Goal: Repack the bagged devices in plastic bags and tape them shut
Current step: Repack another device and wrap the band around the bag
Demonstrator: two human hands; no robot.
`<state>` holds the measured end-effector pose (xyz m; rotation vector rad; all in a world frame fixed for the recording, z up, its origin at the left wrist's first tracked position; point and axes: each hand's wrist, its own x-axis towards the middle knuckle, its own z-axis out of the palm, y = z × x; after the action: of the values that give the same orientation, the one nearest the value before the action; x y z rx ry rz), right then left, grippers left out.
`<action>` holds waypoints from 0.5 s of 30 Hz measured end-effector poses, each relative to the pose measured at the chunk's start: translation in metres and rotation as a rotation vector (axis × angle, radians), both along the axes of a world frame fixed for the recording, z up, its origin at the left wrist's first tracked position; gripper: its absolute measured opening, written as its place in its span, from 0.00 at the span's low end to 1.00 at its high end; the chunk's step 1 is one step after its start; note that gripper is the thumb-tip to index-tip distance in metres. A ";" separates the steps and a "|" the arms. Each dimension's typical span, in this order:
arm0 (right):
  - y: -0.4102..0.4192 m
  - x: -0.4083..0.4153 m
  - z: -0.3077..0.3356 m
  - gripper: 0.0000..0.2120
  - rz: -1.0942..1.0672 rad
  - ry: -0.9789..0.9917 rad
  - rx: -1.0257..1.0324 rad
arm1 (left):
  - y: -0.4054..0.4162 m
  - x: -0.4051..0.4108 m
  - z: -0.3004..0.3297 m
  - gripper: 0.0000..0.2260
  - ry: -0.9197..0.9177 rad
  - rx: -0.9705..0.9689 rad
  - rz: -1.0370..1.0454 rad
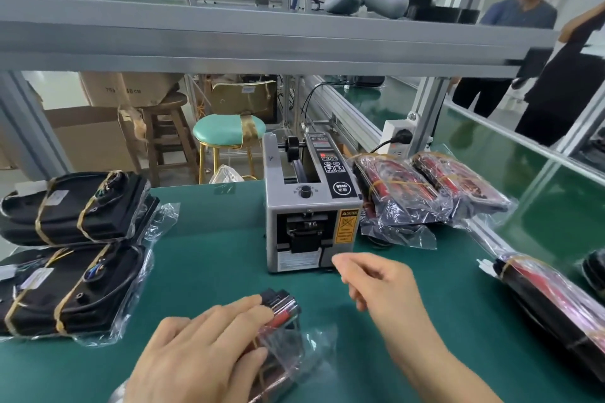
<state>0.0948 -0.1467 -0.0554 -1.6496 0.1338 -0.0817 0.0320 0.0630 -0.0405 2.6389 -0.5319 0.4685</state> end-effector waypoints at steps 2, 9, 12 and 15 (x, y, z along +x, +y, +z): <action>0.015 0.014 0.005 0.07 -0.069 0.094 0.083 | -0.004 0.004 -0.016 0.20 0.018 -0.003 -0.040; 0.035 0.046 0.010 0.03 -0.229 0.245 0.260 | -0.013 -0.014 0.006 0.11 -0.133 -0.080 -0.025; 0.039 0.051 0.010 0.05 -0.256 0.287 0.272 | -0.015 -0.011 0.006 0.11 -0.233 -0.049 -0.012; 0.041 0.055 0.008 0.05 -0.282 0.321 0.293 | -0.015 -0.012 0.007 0.11 -0.264 -0.066 0.003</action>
<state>0.1498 -0.1060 -0.0475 -1.3328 0.5960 -0.0092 0.0201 0.0476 -0.0332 2.5295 -0.5809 0.8275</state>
